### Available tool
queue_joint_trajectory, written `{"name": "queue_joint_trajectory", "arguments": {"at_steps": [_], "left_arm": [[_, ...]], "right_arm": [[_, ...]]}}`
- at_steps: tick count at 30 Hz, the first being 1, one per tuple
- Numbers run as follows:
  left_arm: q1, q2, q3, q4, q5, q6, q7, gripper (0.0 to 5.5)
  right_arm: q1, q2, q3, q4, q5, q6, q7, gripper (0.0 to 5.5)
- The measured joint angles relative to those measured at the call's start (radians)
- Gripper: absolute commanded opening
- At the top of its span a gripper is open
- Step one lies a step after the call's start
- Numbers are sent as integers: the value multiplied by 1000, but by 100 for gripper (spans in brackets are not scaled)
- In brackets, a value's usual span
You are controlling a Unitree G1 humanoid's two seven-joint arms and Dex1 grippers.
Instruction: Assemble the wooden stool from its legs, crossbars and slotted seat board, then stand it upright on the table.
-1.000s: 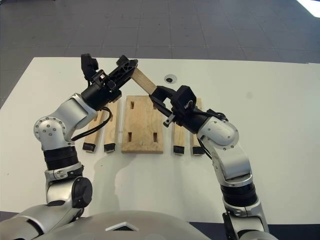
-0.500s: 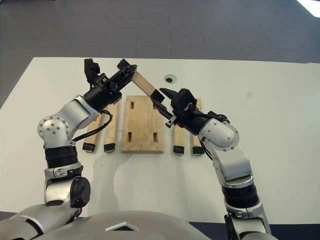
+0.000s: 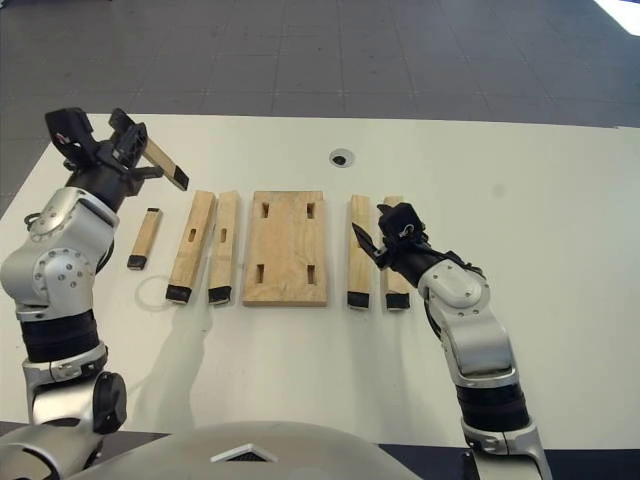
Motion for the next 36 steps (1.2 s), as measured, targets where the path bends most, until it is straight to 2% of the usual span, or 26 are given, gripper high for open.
{"name": "queue_joint_trajectory", "arguments": {"at_steps": [4,12,22,36], "left_arm": [[130,-6,-9,-55,68,30,21,43],[199,-13,-8,-55,137,11,-3,43],[131,-37,27,-62,142,3,-18,43],[132,-109,-22,-42,181,0,-27,43]], "right_arm": [[6,27,14,-2,-13,3,-25,270],[22,29,32,-5,-40,3,-33,270],[34,32,45,-5,-51,3,-33,270],[34,32,45,3,-51,3,-32,270]]}}
